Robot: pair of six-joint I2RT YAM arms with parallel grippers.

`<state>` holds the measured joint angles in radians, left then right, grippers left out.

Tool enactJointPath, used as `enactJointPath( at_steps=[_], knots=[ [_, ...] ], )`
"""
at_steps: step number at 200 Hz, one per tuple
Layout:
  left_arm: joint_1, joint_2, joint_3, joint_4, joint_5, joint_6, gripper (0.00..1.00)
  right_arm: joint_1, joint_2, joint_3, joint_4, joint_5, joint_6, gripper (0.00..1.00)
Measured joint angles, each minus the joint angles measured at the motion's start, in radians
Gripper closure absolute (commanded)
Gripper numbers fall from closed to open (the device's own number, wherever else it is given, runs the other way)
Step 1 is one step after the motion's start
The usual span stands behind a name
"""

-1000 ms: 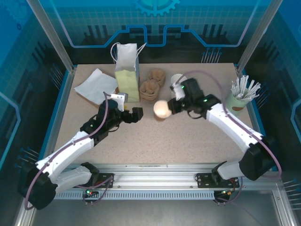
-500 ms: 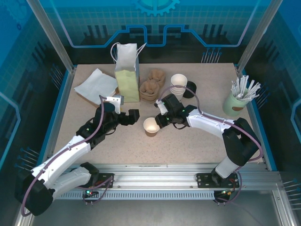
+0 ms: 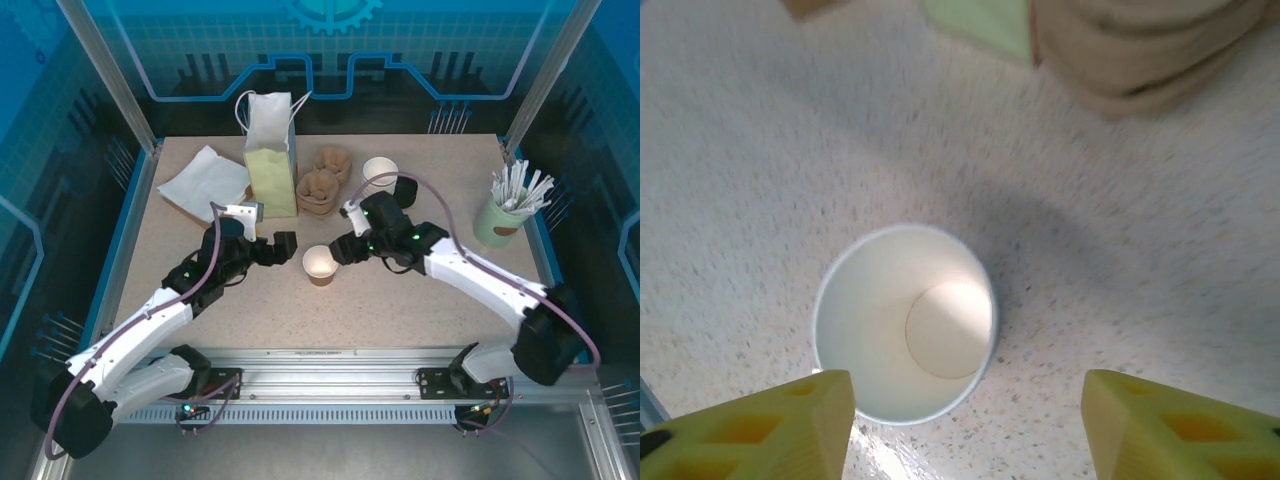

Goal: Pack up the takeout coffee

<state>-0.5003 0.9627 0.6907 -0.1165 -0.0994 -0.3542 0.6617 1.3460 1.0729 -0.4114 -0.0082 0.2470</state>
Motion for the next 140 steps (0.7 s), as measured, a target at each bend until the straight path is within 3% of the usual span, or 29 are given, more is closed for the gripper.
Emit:
enactJointPath(
  at_steps=[17,58,91,140],
  knots=[
    [0.000,0.002,0.000,0.021,0.023,-0.015,0.01,-0.073,-0.074,0.028,-0.018,0.027,-0.011,0.31],
    [-0.011,0.069,0.023,0.055,0.105,-0.037,0.02,-0.394,-0.103,0.077,-0.036,0.151,0.003,0.29],
    [-0.038,0.132,0.095,0.055,0.142,-0.036,0.03,-0.513,0.098,0.198,-0.057,0.211,0.016,0.32],
    [-0.059,0.149,0.145,0.064,0.150,-0.036,0.03,-0.550,0.422,0.394,-0.083,0.217,0.018,0.47]
  ],
)
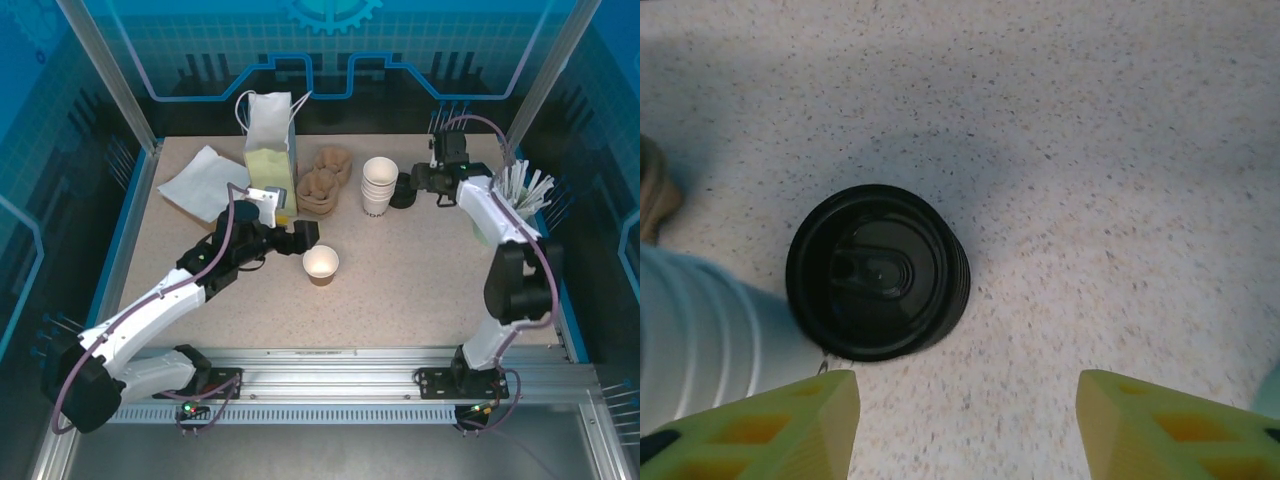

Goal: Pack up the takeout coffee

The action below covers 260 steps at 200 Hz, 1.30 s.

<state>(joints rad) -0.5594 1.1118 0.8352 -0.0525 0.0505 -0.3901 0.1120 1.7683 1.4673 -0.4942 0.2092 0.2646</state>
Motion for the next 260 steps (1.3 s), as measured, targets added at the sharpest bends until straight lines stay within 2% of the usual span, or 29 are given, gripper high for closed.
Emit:
enactJointPath(
  at_steps=[49,115,173,260],
  knots=[
    [-0.001,0.002,0.000,-0.002,0.000,0.000,0.03,-0.011,0.207,0.153,-0.041,-0.014,-0.007,0.55],
    [-0.003,0.008,0.000,-0.002,-0.001,0.000,0.03,-0.015,0.359,0.292,-0.090,-0.045,-0.026,0.65],
    [-0.003,0.009,0.000,-0.002,-0.001,0.000,0.03,-0.015,0.395,0.320,-0.114,-0.046,-0.044,0.75],
    [-0.003,0.019,0.000,-0.001,-0.001,0.000,0.03,-0.015,0.398,0.325,-0.122,-0.056,-0.056,0.84]
  ],
)
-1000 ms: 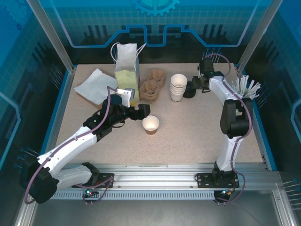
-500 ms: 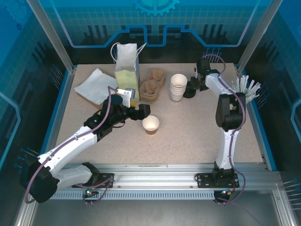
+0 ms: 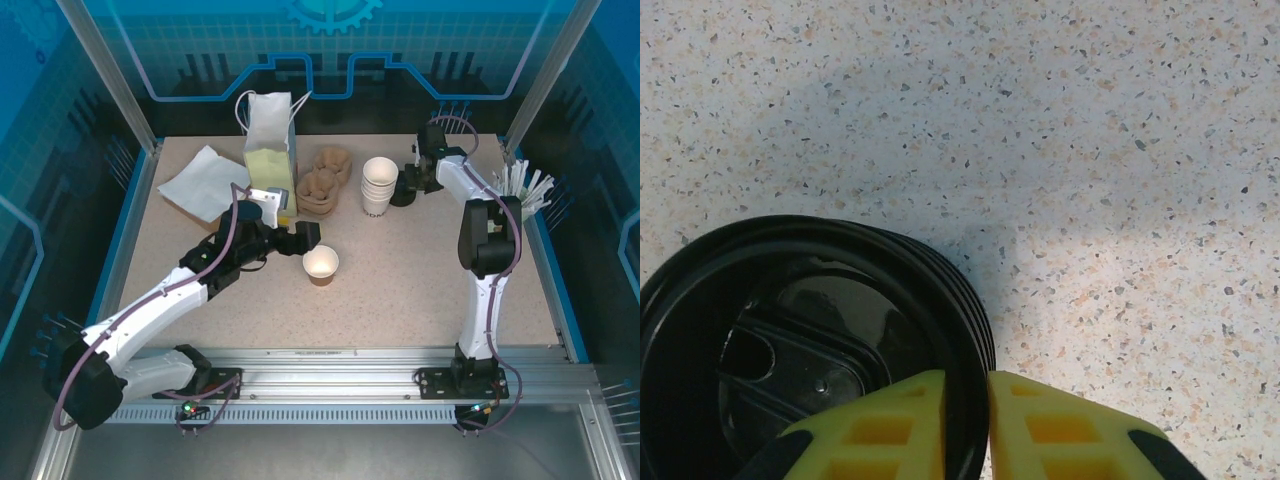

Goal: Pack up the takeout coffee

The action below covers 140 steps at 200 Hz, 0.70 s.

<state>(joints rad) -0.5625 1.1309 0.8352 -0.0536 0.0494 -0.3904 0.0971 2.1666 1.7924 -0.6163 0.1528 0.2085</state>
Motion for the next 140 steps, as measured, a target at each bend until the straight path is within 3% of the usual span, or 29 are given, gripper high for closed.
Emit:
enactJointPath(
  at_steps=[140],
  knots=[
    [0.000,0.005,0.000,0.006,0.000,0.000,0.03,-0.012,-0.065,0.001,-0.032,-0.008,-0.008,0.85]
  ],
)
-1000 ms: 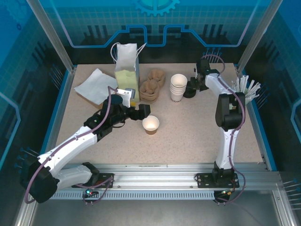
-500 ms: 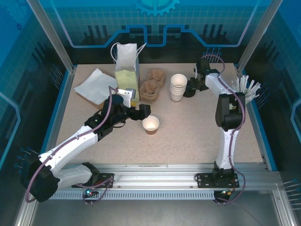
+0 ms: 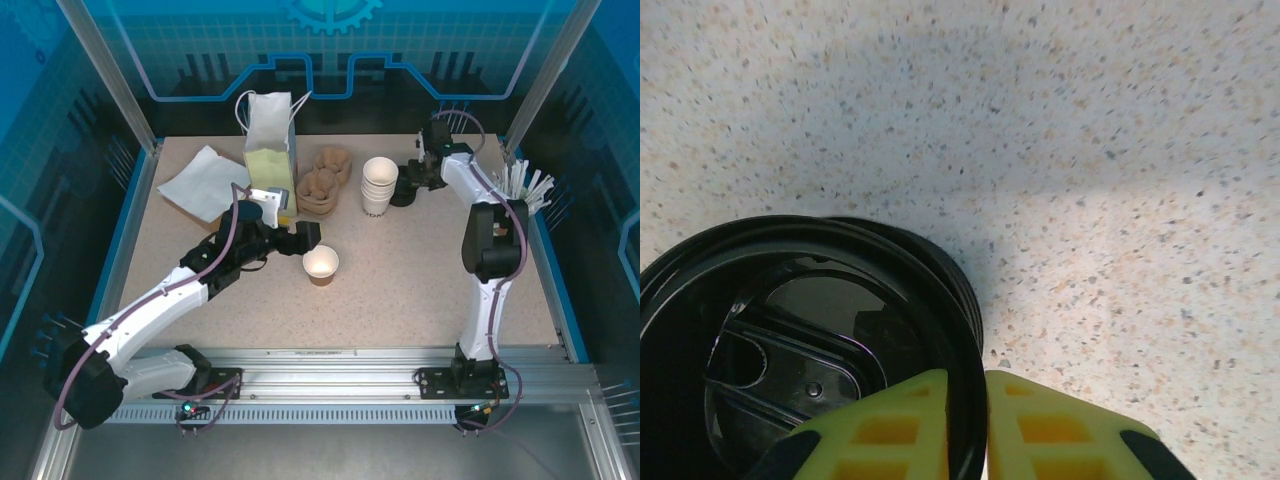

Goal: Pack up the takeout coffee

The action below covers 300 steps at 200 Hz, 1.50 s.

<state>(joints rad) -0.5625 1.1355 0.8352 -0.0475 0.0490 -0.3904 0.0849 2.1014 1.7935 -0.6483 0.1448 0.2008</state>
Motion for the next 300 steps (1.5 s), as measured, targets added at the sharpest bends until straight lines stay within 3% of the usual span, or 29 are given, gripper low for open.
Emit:
enactJointPath(
  at_steps=[49,91,111,136,169,197,243,300],
  knots=[
    [0.000,0.011,0.000,0.014,0.000,-0.001,0.01,-0.060,-0.114,-0.024,-0.008,-0.036,0.017,0.87],
    [0.001,-0.026,-0.058,0.132,0.001,-0.058,0.01,-0.137,-0.479,-0.266,0.124,-0.253,0.147,0.87],
    [0.005,-0.037,-0.062,0.174,0.008,-0.130,0.01,-0.087,-0.653,-0.387,0.255,-0.390,0.249,0.87],
    [0.010,-0.039,-0.058,0.249,0.045,-0.253,0.01,0.061,-0.783,-0.546,0.495,-0.529,0.415,0.87],
    [0.011,-0.039,-0.057,0.402,0.063,-0.430,0.02,0.232,-0.785,-0.693,0.775,-0.603,0.631,0.87],
    [0.013,-0.027,-0.051,0.513,0.061,-0.537,0.02,0.317,-0.761,-0.752,0.953,-0.603,0.764,0.87],
    [0.016,0.054,-0.026,0.661,0.061,-0.670,0.02,0.381,-0.702,-0.794,1.175,-0.598,0.919,0.87],
    [0.018,0.085,-0.005,0.729,0.041,-0.747,0.06,0.404,-0.672,-0.804,1.286,-0.598,1.009,0.88]
  ],
)
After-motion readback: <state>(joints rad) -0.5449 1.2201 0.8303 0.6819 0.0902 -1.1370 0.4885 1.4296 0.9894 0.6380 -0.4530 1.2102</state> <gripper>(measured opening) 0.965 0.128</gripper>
